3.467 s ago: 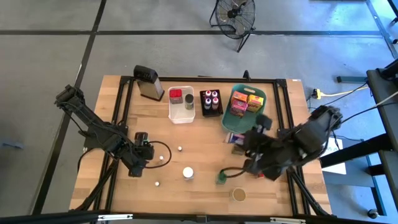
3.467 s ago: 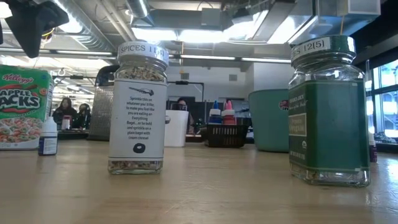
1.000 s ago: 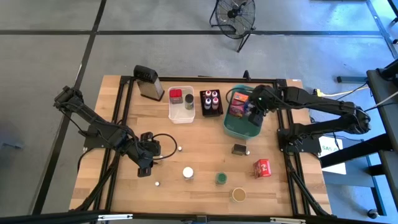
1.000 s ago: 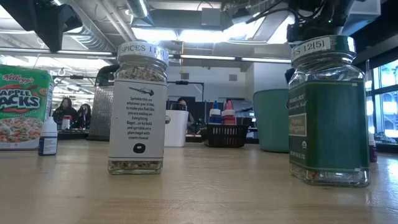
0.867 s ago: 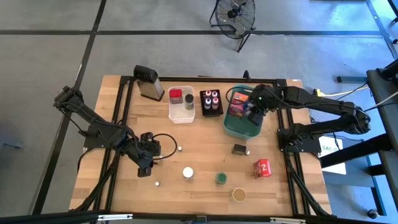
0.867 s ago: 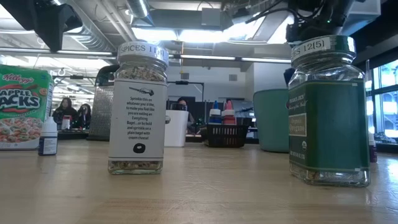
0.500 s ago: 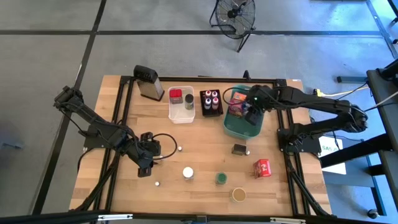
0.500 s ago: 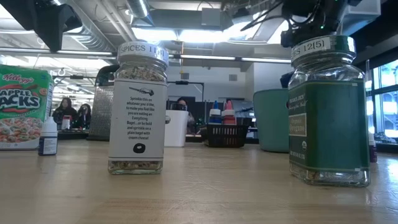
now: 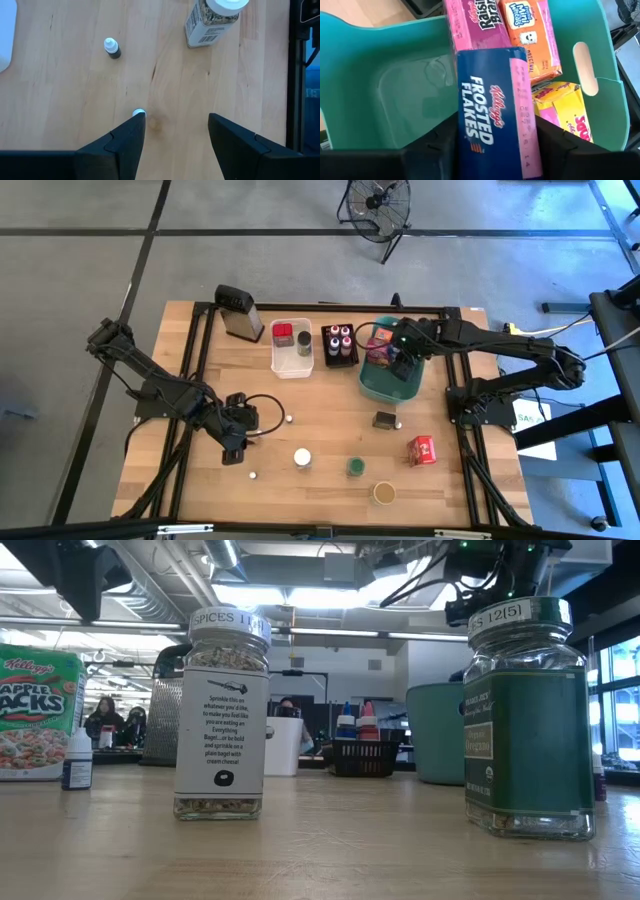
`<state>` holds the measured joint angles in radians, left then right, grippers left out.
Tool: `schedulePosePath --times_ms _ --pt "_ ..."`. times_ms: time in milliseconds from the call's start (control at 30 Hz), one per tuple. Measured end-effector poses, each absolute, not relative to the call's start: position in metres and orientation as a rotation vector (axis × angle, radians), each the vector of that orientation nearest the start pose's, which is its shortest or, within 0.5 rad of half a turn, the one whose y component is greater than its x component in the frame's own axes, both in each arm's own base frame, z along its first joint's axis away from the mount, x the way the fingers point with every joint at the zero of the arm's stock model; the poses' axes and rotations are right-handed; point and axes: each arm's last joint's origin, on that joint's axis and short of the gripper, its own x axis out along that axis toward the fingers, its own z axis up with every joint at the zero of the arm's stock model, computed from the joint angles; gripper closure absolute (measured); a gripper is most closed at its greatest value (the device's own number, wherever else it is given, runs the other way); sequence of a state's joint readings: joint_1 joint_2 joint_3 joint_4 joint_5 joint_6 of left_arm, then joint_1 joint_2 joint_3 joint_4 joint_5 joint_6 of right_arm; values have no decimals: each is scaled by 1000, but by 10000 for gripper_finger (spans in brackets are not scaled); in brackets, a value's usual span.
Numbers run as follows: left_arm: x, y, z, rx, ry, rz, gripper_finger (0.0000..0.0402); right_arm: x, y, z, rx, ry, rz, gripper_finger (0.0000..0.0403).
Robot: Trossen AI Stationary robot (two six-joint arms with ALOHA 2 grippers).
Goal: Pick & Place Kitchen Items
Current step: Put the blue cereal box into the green bin, then put the white spice bottle into the white bin
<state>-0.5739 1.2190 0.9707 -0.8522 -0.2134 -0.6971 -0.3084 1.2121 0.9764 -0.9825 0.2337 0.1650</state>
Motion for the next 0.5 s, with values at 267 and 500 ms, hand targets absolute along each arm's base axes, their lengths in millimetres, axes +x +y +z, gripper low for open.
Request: schedulePosePath --times_ms 267,500 --pt "193 -117 264 -211 1053 40 190 201 -71 262 198 1187 -568 162" --pt "193 -117 264 -209 1055 38 190 200 -71 262 170 1187 -584 135"
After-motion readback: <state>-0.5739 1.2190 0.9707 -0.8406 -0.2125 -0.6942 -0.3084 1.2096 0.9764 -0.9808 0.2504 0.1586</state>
